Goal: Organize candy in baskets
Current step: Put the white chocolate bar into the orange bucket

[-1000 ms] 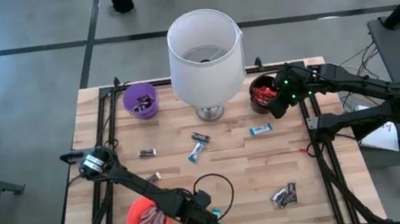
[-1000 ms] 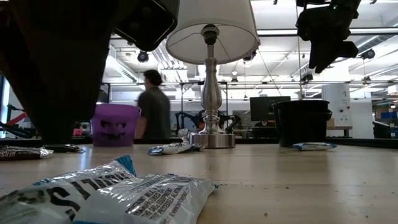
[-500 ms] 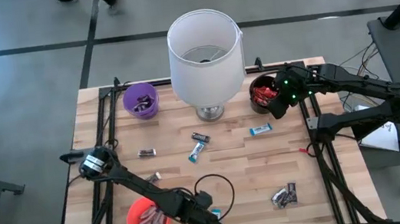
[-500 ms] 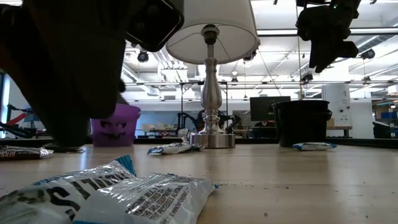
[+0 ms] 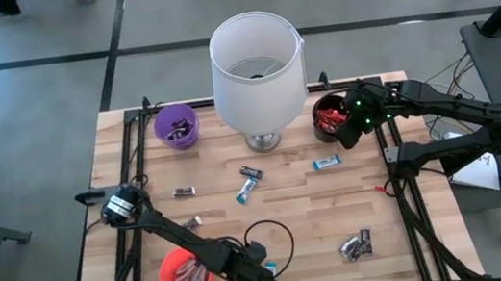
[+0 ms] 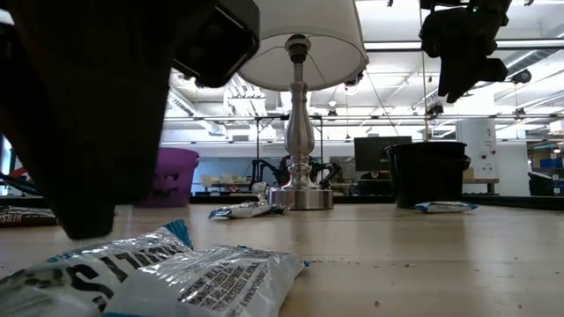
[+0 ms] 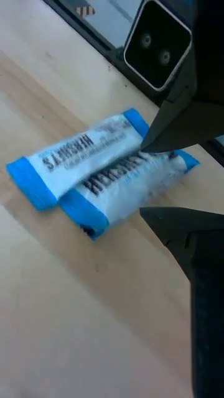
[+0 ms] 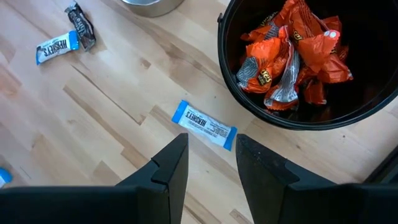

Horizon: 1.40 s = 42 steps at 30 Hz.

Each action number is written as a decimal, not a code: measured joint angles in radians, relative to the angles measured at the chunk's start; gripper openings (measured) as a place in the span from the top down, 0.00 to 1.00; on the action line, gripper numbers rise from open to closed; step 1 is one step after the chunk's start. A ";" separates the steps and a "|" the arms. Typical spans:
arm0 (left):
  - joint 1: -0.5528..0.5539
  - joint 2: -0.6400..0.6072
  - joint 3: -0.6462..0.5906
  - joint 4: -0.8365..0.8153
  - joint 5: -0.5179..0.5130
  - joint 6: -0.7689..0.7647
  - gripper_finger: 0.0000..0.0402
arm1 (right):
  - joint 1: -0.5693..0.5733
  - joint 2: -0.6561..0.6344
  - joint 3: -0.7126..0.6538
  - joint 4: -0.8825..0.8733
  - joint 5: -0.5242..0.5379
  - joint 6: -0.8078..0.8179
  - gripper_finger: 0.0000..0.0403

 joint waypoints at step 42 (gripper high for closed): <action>-0.007 0.044 0.431 -0.641 -0.064 0.504 1.00 | 0.000 -0.076 0.000 0.002 0.009 -0.003 0.69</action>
